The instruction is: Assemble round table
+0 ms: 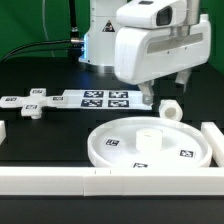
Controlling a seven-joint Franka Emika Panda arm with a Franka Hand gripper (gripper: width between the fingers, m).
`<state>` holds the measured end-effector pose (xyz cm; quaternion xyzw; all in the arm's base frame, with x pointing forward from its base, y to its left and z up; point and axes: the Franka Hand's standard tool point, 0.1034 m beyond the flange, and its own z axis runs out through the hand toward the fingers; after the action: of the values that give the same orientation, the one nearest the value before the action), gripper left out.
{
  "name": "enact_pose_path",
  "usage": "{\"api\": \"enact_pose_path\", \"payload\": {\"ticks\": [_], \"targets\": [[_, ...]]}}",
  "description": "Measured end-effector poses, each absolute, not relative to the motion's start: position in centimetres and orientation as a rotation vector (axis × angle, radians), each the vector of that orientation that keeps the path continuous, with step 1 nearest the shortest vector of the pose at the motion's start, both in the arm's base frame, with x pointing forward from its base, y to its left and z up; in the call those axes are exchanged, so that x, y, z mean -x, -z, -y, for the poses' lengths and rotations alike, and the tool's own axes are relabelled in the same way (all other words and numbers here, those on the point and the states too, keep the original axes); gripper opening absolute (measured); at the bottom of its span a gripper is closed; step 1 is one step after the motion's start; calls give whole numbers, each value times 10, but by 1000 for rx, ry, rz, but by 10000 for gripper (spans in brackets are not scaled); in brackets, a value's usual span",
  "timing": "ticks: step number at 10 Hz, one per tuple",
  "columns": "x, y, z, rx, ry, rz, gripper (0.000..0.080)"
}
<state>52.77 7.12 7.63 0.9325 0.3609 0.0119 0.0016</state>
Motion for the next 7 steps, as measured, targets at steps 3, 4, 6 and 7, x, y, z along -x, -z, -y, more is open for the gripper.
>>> {"api": "enact_pose_path", "payload": {"ticks": [3,4,6,7], "targets": [[-527,-75,-72,-3001,-36,-940,649],[-527,-75,-72,-3014,-36,-900,649],[-518,-71,-74,-3131,-33,-436,649],[-511,-67,-79,-3159,-18,-248,649]]}}
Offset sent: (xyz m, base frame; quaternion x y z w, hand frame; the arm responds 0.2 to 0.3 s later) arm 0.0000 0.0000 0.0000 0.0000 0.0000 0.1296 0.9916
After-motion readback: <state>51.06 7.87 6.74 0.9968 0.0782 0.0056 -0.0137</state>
